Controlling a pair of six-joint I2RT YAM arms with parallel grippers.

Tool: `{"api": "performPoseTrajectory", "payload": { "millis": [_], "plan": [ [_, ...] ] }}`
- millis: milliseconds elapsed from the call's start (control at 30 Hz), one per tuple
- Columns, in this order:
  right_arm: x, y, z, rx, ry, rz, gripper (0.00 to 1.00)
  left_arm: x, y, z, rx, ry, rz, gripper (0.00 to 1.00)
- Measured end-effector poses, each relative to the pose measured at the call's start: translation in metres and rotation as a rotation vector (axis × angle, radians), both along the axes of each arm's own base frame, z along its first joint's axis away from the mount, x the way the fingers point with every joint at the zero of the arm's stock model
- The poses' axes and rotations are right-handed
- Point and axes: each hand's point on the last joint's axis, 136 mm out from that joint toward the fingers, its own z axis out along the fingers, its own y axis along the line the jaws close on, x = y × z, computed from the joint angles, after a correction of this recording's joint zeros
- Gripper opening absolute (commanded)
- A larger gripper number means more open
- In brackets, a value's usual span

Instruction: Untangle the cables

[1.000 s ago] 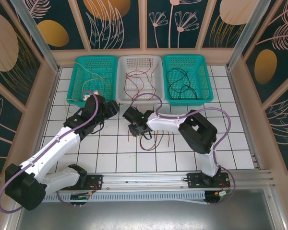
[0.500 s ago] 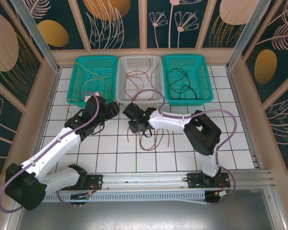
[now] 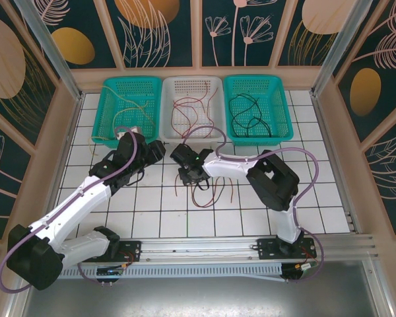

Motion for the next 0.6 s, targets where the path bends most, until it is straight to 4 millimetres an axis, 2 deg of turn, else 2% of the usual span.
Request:
{"api": "performPoseTrajectory", "payload": {
  "millis": [133,333,433,533,600],
  "plan": [
    [-0.001,-0.002,-0.003,0.011,0.004,-0.005,0.00,0.002,-0.005,0.005,-0.015,-0.019,-0.019,0.65],
    [0.002,-0.016,0.005,0.038,-0.009,-0.033,0.00,0.004,-0.011,0.012,-0.029,-0.049,-0.057,0.66],
    [0.004,-0.018,0.029,0.107,-0.050,-0.039,0.00,0.007,-0.015,0.020,-0.038,-0.077,-0.077,0.67],
    [0.003,-0.019,0.067,0.234,-0.103,-0.036,0.00,0.009,-0.021,0.030,-0.045,-0.112,-0.107,0.60],
    [0.005,-0.023,0.098,0.342,-0.147,-0.037,0.00,0.010,-0.026,0.040,-0.061,-0.152,-0.137,0.60]
  ]
}}
